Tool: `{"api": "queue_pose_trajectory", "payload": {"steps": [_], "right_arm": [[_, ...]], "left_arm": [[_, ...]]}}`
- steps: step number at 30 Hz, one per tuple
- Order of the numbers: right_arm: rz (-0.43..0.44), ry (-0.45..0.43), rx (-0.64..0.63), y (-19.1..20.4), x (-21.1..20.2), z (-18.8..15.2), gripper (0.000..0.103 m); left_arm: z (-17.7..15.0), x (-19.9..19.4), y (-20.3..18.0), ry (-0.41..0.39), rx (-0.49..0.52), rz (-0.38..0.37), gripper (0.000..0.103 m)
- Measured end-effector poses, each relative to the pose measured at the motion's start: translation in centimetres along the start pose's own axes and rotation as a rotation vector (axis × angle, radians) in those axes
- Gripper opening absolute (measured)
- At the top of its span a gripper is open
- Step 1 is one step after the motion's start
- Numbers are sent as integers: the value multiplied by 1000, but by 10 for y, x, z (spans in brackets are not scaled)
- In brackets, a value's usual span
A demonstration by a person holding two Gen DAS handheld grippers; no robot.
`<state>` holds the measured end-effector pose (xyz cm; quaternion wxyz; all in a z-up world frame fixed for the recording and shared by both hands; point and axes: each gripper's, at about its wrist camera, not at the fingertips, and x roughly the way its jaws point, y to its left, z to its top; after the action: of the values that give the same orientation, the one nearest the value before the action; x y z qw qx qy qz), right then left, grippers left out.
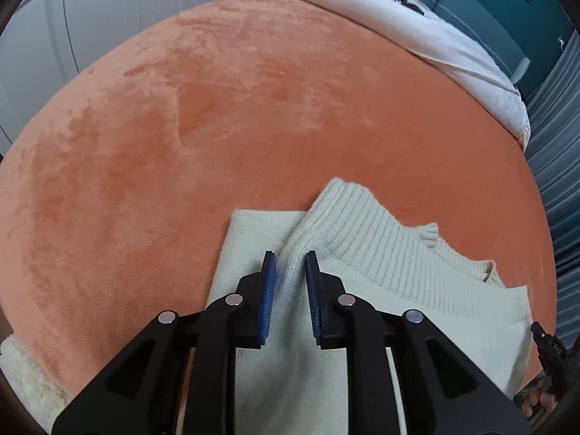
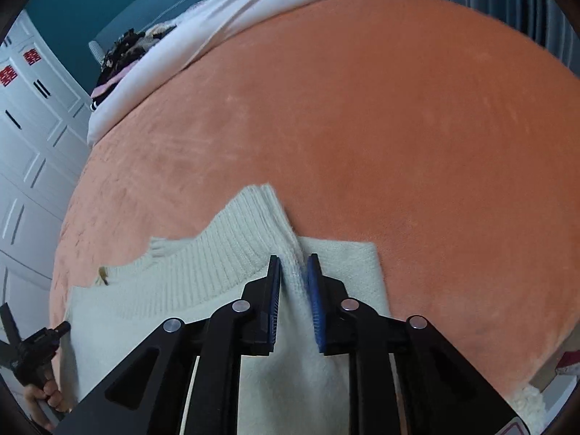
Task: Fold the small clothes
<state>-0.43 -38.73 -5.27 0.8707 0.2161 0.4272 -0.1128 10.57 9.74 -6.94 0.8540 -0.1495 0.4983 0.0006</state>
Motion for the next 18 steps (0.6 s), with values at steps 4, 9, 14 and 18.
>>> {"api": "queue_pose_trajectory", "payload": {"steps": [4, 9, 14, 18], "right_arm": [[181, 57, -93, 47, -22, -39, 18], [152, 167, -266, 72, 3, -119, 18], [217, 166, -292, 82, -46, -112, 20], [198, 290, -299, 70, -12, -145, 18]], "left_arm": [[-38, -36, -29, -55, 72, -66, 35], [-105, -11, -43, 38, 170, -24, 39], [-109, -38, -37, 58, 148, -18, 43], [-127, -35, -31, 36, 185, 6, 46]]}}
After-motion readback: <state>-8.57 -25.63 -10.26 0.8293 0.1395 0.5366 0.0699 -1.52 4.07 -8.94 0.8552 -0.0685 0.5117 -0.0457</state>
